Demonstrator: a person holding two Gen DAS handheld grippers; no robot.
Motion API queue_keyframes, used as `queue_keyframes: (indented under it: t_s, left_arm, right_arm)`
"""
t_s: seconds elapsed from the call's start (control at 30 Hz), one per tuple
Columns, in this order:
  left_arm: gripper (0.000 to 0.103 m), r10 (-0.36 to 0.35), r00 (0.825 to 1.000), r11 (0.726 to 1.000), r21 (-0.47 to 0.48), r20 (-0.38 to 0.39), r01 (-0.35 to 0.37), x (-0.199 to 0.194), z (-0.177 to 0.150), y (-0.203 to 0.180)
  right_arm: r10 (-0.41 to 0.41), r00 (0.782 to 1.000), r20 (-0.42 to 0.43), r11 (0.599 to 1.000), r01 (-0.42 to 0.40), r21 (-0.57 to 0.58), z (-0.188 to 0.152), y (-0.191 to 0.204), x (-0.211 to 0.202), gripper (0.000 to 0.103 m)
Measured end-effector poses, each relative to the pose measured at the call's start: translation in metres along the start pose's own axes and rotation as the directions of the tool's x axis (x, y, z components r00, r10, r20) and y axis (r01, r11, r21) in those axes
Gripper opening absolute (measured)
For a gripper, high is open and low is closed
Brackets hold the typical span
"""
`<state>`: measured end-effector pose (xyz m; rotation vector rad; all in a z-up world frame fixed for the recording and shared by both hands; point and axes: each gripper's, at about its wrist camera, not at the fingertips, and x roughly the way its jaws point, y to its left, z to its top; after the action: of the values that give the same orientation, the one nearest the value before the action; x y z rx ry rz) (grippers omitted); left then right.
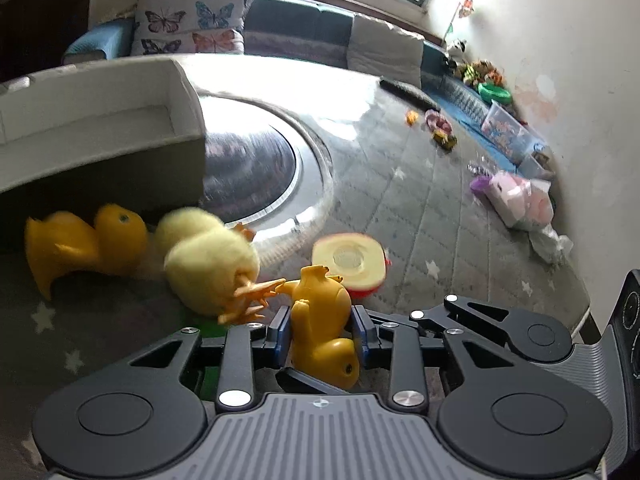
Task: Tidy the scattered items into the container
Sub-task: 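Lift the duck with the left gripper and carry it over the white box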
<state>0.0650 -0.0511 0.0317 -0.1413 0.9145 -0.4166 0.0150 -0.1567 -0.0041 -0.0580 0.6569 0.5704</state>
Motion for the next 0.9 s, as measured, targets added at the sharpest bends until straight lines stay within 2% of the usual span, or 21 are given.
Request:
queue_keyframes:
  t_s: [0.2, 0.47, 0.67, 0.9]
  left_arm:
    - [0.034, 0.034, 0.997, 0.999, -0.007, 0.072, -0.034, -0.023, 0.025, 0.012]
    - [0.034, 0.101, 0.982, 0.995, -0.033, 0.16, -0.097, -0.037, 0.069, 0.039]
    - [0.034, 0.111, 0.983, 0.991, -0.087, 0.148, -0.099, -0.022, 0.105, 0.074]
    - [0.034, 0.092, 0.993, 0.985, -0.153, 0.079, -0.08, 0.007, 0.134, 0.118]
  right_arm:
    - [0.03, 0.998, 0.046, 0.998, -0.028, -0.058, 0.036, 0.007, 0.005, 0.051]
    - [0.082, 0.992, 0.094, 0.988, -0.068, -0.138, 0.094, 0.012, 0.034, 0.051]
    - [0.107, 0.992, 0.071, 0.982, -0.094, -0.163, 0.13, 0.005, 0.075, 0.051]
    - [0.144, 0.99, -0.002, 0.981, -0.143, -0.13, 0.153, -0.012, 0.128, 0.051]
